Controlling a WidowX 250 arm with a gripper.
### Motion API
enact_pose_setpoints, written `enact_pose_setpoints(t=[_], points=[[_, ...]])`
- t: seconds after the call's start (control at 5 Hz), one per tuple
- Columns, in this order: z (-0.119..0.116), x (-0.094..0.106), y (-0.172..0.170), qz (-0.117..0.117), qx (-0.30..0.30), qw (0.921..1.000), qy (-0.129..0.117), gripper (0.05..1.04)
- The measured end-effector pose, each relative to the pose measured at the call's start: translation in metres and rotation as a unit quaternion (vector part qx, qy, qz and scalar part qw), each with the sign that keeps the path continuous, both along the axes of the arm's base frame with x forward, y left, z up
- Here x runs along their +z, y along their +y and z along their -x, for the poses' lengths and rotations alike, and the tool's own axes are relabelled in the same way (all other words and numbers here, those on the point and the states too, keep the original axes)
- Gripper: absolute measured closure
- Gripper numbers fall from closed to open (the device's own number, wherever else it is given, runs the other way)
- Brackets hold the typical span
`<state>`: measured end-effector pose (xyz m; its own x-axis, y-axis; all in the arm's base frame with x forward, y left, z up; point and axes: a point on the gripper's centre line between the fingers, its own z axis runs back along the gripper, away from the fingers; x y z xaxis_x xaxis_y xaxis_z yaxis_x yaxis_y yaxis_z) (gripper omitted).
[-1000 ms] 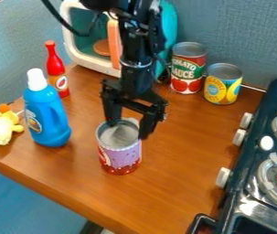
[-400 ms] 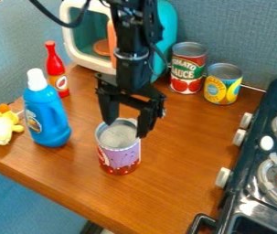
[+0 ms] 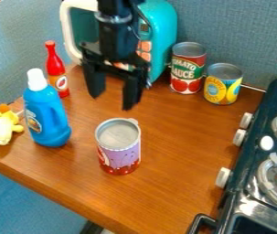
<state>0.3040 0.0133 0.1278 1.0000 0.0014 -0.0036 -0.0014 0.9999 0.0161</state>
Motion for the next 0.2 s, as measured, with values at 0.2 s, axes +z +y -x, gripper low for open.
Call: enact_pose_setpoints(t=[0.2], points=[[0.0006, 0.0027, 0.0273, -0.025, 0.004, 0.9995, 0.018, 0.083]])
